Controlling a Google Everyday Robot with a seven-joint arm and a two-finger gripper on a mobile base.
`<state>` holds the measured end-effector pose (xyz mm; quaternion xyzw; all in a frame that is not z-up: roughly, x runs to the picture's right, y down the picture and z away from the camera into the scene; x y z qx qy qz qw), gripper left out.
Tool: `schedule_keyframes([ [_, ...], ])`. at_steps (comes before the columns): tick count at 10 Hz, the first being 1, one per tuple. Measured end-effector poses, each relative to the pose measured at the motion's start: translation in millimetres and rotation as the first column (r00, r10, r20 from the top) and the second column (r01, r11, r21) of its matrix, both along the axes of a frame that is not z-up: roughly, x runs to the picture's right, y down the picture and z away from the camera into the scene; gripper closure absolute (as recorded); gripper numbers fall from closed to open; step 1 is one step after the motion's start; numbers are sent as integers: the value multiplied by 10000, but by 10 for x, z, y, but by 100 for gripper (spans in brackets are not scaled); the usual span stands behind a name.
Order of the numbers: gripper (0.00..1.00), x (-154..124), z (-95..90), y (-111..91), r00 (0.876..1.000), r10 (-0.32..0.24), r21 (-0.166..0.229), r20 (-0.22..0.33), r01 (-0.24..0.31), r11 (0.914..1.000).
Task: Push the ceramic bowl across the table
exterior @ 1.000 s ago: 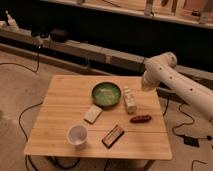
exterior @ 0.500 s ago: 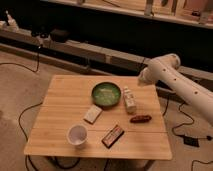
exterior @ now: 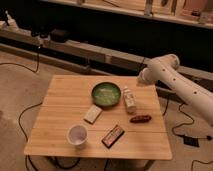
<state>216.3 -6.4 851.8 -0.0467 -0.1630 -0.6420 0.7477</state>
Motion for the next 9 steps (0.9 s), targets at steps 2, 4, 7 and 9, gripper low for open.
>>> schedule_keyframes([
  [2,100,-231,232,137,9966,-319,-12,759,321,9995],
  [4,100,-319,409,192,9911,-586,141,1198,573,9983],
  [7,100,-390,586,134,9815,-1013,784,1626,895,9929],
  [9,100,-447,680,106,9732,-1308,1229,1889,1087,9864],
])
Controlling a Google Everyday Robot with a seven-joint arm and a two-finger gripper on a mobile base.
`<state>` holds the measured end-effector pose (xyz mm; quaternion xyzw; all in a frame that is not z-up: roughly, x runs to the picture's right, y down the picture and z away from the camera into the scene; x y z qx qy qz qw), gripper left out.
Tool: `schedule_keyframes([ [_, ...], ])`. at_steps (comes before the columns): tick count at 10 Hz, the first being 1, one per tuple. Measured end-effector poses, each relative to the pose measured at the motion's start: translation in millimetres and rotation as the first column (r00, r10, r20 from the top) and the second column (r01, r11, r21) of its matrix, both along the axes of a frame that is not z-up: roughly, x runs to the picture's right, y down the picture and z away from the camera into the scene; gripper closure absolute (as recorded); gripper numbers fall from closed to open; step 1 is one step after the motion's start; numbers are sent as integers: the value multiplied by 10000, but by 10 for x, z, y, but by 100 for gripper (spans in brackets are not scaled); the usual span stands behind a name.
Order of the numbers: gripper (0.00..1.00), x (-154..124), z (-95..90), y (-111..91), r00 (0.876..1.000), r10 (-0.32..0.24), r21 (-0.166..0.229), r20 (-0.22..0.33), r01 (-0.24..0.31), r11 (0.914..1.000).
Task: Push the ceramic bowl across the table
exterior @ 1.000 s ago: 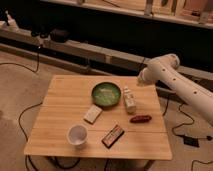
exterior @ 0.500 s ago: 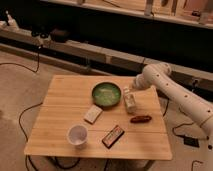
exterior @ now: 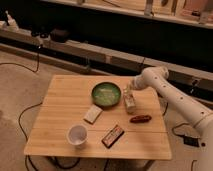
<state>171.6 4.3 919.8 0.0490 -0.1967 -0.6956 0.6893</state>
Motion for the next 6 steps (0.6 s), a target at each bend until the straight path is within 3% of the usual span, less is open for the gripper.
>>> schedule_keyframes([
  [3,100,-29,97,32,9994,-241,290,262,233,9993],
  [6,100,-120,240,209,9978,-585,-50,320,587,9983],
])
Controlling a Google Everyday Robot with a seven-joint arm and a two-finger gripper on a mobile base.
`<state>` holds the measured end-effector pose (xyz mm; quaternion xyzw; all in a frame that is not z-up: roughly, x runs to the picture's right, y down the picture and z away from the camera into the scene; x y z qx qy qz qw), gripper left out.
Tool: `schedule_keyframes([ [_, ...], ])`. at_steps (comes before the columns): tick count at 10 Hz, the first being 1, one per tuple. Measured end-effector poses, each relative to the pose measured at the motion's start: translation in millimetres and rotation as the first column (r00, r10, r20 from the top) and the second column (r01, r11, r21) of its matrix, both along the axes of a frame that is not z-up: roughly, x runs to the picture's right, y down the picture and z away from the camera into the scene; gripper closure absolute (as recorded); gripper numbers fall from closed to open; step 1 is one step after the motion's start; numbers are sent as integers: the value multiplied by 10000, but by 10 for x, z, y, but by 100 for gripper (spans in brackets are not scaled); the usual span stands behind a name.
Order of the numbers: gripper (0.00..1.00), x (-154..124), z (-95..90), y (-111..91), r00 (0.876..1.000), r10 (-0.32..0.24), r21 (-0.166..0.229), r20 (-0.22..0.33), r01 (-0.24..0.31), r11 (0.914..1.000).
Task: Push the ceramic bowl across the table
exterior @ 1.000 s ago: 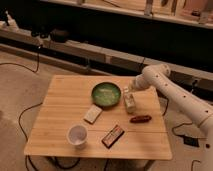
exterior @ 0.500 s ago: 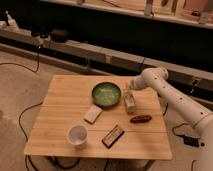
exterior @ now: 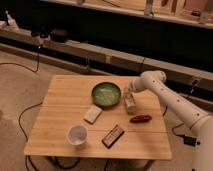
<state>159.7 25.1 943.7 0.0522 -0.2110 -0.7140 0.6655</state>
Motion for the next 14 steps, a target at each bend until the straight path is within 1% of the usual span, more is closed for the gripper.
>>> schedule_keyframes([
  [1,100,-41,30,29,9999,-121,-103,8,122,9999],
  [3,100,-36,91,74,9993,-337,-353,-132,332,9988],
  [5,100,-26,136,101,9977,-496,-765,-453,460,9960],
  [7,100,-61,198,133,9967,-491,-1199,-640,412,9919],
  [8,100,-60,304,384,9955,-669,-1696,-673,547,9840],
  [9,100,-123,293,206,9977,-356,-1481,-584,266,9886],
  [10,100,-219,313,276,9984,-362,-1712,-425,284,9848],
  [11,100,-336,282,152,9993,-250,-1583,-261,206,9872],
  [13,100,-550,235,49,9994,-321,-1466,117,335,9886],
  [14,100,-594,224,22,9993,-336,-1426,191,360,9891],
])
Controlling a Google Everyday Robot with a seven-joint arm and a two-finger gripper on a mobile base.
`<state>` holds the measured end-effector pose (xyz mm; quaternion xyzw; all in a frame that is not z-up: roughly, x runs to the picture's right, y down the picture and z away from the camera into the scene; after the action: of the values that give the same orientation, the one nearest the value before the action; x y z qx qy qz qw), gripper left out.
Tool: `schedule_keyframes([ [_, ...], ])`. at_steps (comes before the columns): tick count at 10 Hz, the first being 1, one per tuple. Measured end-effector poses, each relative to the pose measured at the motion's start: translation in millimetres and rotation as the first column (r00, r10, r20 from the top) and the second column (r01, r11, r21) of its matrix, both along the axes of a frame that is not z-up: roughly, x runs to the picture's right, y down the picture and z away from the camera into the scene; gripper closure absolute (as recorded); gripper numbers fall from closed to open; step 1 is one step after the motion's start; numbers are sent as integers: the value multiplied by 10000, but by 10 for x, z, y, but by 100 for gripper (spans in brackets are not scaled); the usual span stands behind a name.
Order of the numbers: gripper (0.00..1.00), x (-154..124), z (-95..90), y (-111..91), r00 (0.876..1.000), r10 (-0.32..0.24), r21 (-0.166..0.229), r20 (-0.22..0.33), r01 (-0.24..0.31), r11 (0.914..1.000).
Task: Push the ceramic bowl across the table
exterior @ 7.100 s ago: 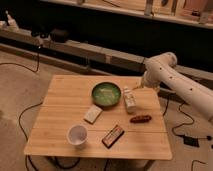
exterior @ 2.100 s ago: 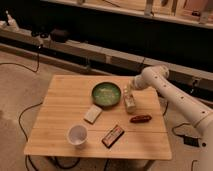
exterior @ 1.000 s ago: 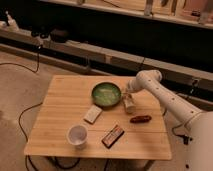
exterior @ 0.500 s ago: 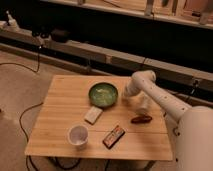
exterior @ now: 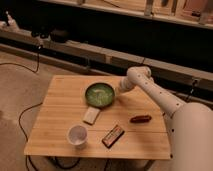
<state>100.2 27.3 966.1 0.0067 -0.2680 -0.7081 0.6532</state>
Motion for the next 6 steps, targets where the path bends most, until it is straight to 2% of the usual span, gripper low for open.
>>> schedule_keyframes([
  [2,100,-177,-35,-68,9995,-53,105,310,50,9999],
  [6,100,-557,-50,-47,9952,-108,86,972,100,9999],
])
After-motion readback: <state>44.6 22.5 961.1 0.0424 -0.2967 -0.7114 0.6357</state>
